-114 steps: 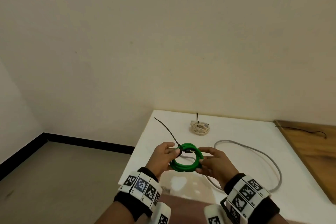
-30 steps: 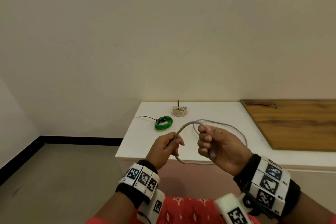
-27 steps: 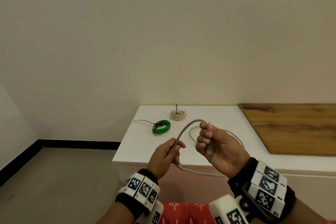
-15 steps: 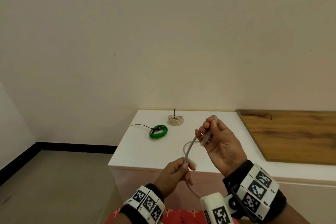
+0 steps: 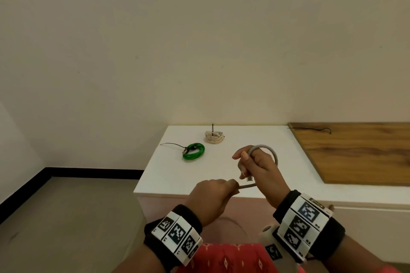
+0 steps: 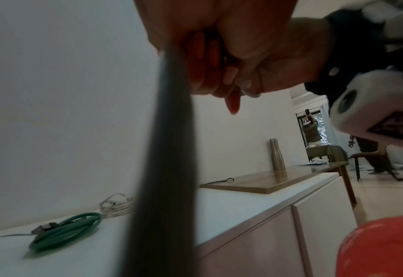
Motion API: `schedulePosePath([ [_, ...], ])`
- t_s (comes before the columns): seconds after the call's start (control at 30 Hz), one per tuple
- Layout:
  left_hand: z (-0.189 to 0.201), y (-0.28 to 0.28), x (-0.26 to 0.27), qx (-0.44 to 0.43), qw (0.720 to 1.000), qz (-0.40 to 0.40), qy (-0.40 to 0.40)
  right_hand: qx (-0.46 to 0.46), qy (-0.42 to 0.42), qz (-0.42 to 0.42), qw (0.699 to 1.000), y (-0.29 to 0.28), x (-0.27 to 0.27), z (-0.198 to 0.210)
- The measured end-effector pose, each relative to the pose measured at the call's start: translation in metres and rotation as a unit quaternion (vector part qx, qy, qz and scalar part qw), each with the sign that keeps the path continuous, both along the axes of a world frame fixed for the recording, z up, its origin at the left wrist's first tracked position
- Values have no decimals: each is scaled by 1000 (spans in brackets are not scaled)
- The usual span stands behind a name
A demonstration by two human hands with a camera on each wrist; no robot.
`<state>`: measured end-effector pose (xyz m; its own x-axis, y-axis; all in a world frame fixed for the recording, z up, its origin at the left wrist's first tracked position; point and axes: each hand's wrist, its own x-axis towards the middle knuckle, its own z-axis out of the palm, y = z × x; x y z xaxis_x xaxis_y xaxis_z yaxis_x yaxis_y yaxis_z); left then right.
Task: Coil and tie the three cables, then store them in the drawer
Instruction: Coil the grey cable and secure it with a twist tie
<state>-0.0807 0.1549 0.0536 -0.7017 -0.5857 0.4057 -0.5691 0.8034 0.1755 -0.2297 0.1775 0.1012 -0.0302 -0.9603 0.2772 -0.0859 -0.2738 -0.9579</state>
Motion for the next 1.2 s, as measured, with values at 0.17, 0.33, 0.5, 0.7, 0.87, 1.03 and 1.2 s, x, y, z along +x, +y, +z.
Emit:
schedulePosePath([
  [0.17, -2, 5, 7, 117, 991, 58, 17, 58, -1, 10, 998, 1, -6, 4],
  [0.33, -6, 1, 28, 197, 975, 67, 79, 92, 10, -18, 996, -2, -14, 0],
  [0.5, -4, 7, 30, 56, 994, 44, -82, 113, -96, -18, 989, -3, -19, -6],
  [0.7, 1, 17, 15, -33, 985, 1, -167, 97, 16, 2, 995, 9, -15, -10],
  [0.87, -6, 22, 4, -116, 979, -42, -162, 89, 225, 50, 969, 20, -14, -29],
  [1.03, 2, 27, -3, -73, 984, -12, -163, 102, 220, 60, 968, 20, -10, -26],
  [1.2, 1, 30, 9, 176, 982, 69, -30, 124, 246, 33, 961, 13, -22, -21],
])
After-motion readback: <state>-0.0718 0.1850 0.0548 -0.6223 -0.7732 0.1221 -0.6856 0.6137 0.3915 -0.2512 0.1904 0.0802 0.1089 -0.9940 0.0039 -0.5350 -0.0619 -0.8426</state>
